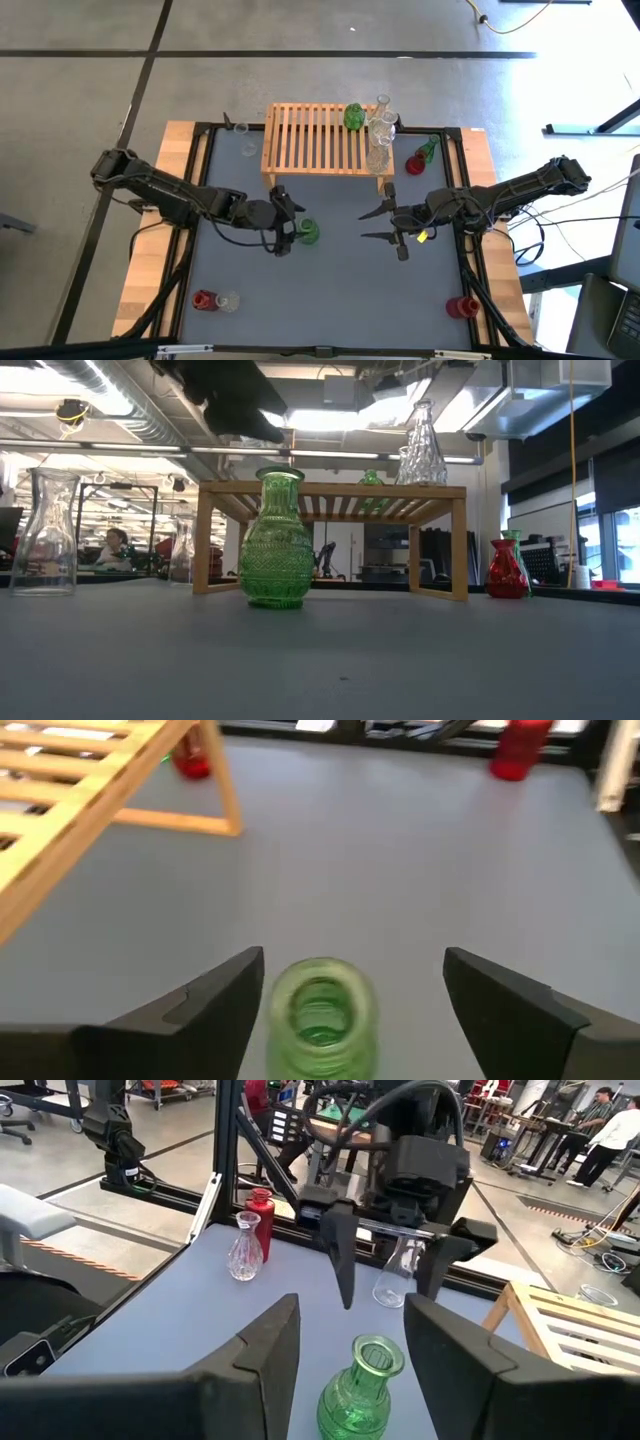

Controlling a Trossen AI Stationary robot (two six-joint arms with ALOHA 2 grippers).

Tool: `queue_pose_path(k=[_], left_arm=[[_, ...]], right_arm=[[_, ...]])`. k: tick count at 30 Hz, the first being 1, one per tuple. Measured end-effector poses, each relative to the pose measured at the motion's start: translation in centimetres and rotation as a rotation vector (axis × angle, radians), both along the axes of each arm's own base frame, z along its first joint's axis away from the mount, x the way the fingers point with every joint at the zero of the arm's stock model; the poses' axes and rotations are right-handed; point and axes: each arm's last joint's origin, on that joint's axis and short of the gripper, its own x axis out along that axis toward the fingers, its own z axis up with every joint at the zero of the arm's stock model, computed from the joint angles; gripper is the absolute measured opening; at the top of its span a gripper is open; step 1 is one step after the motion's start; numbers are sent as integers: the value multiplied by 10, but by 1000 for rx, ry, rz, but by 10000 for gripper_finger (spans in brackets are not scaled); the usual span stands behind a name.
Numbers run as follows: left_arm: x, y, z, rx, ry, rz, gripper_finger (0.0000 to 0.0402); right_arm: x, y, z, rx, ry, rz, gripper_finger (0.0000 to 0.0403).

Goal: Sort vases onto shelf
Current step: Put the green vase on the shelf aligned with the other green vase

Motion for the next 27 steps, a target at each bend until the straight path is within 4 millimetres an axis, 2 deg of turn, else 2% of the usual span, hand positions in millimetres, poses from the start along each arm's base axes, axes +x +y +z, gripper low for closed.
queue_pose_path(k=[9, 15, 23, 27], left_arm=[[2, 7, -2, 0, 16, 23, 376], [6, 5, -6, 9, 17, 26, 380], [18, 2, -36, 36, 122, 30, 380], [22, 4, -45, 45, 149, 42, 380]], right_arm=[[0, 0, 0, 0, 0, 0, 170], [0, 0, 0, 0, 0, 0, 170], [0, 0, 0, 0, 0, 0, 170], [0, 0, 0, -13, -2, 2, 170]])
